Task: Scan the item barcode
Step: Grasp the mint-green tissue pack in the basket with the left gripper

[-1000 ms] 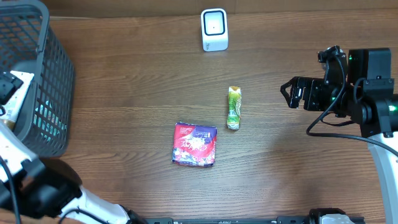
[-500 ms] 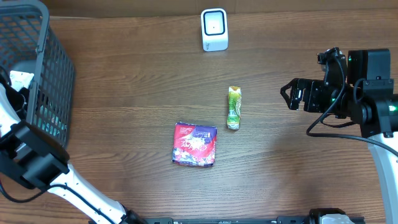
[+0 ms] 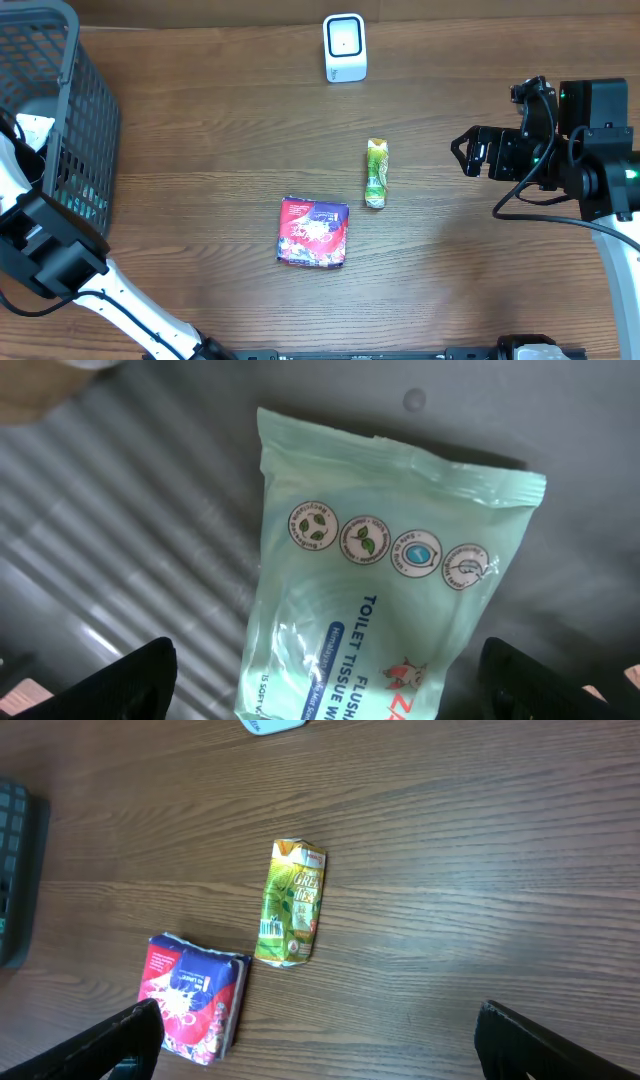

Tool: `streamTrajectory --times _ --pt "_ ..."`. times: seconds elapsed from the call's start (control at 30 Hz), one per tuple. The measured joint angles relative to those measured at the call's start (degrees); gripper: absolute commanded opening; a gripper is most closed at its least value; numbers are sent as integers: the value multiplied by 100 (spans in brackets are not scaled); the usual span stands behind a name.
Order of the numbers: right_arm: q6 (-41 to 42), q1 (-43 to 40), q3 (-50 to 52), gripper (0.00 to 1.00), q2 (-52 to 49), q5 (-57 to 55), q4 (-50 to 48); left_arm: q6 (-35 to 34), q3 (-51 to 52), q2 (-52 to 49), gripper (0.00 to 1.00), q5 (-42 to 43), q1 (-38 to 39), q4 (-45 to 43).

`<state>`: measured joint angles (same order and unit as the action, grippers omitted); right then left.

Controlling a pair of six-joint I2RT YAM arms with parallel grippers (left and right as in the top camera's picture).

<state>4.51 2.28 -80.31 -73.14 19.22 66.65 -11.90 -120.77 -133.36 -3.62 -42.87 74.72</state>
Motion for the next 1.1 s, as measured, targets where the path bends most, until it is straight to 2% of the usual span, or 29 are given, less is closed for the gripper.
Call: streamTrajectory --times 0.2,0.4,0.47,0.73,0.93,1.03,1.1 --pt "0 2 0 100 -4 2 0 15 256 0 90 83 0 -251" --pt "0 2 0 100 -136 2 2 9 879 42 89 238 0 -739" --pt "0 2 0 100 -192 0 13 7 973 83 82 295 -7 -828" --pt "0 2 0 100 -310 0 31 -7 1008 114 25 345 -9 -785" --pt "0 2 0 100 -310 -2 13 -39 505 -33 22 234 -9 109" --pt "0 2 0 100 -310 0 -20 -103 -321 -264 11 210 -7 745" --pt "-2 2 0 100 -310 2 -42 -125 -1069 -319 10 208 7 1193"
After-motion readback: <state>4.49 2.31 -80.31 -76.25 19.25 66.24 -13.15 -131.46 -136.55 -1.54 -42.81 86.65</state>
